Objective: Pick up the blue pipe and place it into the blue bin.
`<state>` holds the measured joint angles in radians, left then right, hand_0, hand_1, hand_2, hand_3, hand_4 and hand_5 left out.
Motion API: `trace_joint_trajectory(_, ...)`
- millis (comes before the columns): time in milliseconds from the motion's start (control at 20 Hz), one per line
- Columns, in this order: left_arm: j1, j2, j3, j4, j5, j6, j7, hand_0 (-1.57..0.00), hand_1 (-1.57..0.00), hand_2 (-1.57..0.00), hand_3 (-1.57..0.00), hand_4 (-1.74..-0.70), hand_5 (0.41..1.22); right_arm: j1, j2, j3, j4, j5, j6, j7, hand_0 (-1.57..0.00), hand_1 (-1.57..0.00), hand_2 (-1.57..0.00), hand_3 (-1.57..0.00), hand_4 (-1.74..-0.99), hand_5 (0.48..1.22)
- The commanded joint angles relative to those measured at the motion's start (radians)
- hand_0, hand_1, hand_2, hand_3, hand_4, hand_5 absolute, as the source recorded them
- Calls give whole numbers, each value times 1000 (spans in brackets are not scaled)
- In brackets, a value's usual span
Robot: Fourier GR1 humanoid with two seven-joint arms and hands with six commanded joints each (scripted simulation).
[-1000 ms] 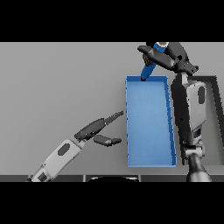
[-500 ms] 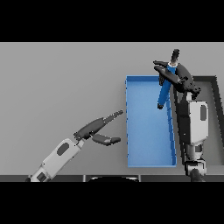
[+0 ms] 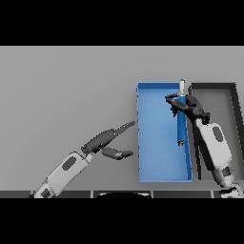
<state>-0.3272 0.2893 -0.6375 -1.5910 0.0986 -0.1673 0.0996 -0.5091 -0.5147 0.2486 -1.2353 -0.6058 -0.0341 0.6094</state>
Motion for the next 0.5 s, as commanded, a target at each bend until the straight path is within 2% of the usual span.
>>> trace_joint_trajectory(0, 2, 6, 6, 0, 2, 1, -5, 1, 1, 1, 1, -829, 474, -9, -31, 76, 28, -89, -60, 0, -1465, -1382, -1333, -807, -1534, 1190)
trace_joint_trajectory(100, 10, 1, -6, 0, -6, -1, -11, 1, 1, 1, 1, -829, 476, -50, -93, 203, 68, -238, -100, 0, -937, -884, -853, -516, -1404, 1159)
trace_joint_trajectory(200, 8, -3, -6, 9, -11, 4, -7, 1, 1, 1, 1, -828, 476, -81, -146, 298, 65, -339, -128, 0, -599, -566, -545, -330, -1302, 1182)
trace_joint_trajectory(250, 11, -2, -10, -3, -12, 5, -9, 1, 1, 1, 1, -826, 477, -97, -164, 341, 46, -343, -106, 0, -479, -452, -436, -264, -1264, 1139)
trace_joint_trajectory(350, 7, -2, -1, -1, -1, 3, -10, 1, 1, 1, 1, -829, 477, -99, -208, 383, 6, -283, -30, -2, -306, -289, -279, -169, -1215, 1044)
trace_joint_trajectory(450, -7, -6, 3, 11, 1, 2, 4, 1, 1, 1, 1, -830, 475, -104, -224, 413, -27, -239, -26, -4, -196, -185, -178, -107, -1199, 967)
